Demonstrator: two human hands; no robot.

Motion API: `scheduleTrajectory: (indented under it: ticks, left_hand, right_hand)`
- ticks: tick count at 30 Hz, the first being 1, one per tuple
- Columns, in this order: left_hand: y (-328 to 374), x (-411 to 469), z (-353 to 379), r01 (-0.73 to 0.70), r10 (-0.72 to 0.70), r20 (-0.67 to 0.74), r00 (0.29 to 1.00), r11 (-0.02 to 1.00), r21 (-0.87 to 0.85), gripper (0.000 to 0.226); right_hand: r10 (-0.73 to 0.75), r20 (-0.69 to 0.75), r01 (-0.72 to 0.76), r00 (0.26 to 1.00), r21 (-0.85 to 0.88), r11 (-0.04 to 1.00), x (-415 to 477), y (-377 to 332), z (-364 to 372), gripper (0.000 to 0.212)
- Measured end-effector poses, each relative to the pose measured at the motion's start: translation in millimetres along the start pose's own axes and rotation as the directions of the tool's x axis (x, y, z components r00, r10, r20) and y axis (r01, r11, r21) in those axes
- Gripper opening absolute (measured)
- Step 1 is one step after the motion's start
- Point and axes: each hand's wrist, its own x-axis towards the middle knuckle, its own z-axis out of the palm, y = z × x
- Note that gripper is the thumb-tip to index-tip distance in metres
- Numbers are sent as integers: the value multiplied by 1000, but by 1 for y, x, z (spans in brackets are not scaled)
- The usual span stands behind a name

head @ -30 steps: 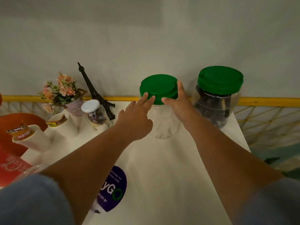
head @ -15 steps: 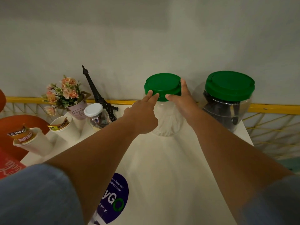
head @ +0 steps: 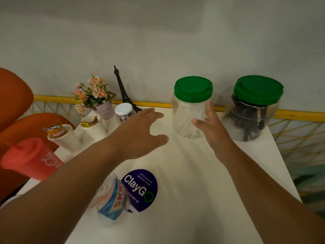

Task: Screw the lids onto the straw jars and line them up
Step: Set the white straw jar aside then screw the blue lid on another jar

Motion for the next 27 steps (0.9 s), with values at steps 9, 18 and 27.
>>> scheduleTrajectory:
  ticks: [9, 18, 27]
  left_hand:
    - [-81, -103, -2, 235, -232, 42, 972, 969, -82, 101]
    - [-108, -135, 16, 114, -116, -77, 990, 993, -26, 95]
    - [-109, -183, 30, -52, 51, -54, 997, 998, -29, 91]
  right_hand:
    - [140, 2, -139, 990, -59, 988, -153, 3, 33, 53]
    - [323, -34, -317, 946, -317, 894, -273, 43, 73, 60]
    - [332, 18, -237, 943, -664, 709, -315, 62, 112, 79]
